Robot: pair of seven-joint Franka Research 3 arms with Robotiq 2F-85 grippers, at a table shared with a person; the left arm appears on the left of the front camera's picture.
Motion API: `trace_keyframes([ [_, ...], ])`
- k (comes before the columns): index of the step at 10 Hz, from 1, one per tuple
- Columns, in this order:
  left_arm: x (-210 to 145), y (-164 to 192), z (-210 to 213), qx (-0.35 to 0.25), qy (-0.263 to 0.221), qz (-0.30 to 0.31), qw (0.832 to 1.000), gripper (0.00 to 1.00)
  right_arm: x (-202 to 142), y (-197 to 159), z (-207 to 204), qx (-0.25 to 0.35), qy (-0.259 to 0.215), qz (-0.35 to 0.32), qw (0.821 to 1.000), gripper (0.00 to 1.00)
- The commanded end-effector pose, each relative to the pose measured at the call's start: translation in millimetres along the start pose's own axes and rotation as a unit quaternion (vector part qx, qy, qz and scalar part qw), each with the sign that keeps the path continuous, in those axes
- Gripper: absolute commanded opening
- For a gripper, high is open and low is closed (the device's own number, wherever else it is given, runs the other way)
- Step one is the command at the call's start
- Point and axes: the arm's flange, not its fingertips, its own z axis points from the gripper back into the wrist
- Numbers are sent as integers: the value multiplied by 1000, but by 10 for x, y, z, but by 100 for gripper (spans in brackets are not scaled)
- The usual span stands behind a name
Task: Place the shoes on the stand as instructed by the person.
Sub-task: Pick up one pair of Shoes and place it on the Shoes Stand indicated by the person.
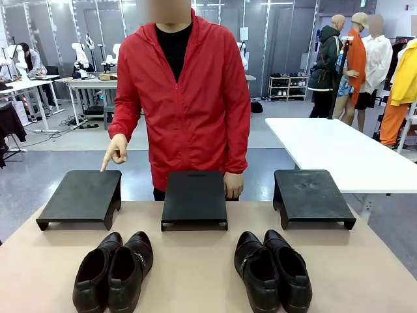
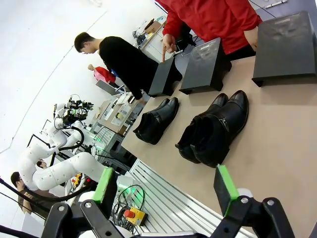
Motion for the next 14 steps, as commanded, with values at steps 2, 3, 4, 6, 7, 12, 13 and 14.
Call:
trace_keyframes([
  [2,33,-10,13,-10,-2,-10,1000,100,7,2,2,5,-4,11,1000,100],
  [3,33,-10,13,-10,-2,-10,1000,100,7,2,2,5,-4,11,1000,100],
  [4,33,-10,13,-10,-2,-10,1000,100,7,2,2,5,-4,11,1000,100],
  [6,33,-10,13,-10,-2,-10,1000,100,7,2,2,5,-4,11,1000,100],
  [7,-1,0,0,0,0,0,1000,100,7,2,2,5,-4,11,1000,100],
  [12,125,-830,-1317,106,195,11,975,100,7,2,2,5,-4,11,1000,100],
  [13,100,-985,-1649,145,231,9,962,100,7,2,2,5,-4,11,1000,100],
  [14,15,-1169,-1998,192,268,-8,944,100,7,2,2,5,-4,11,1000,100],
])
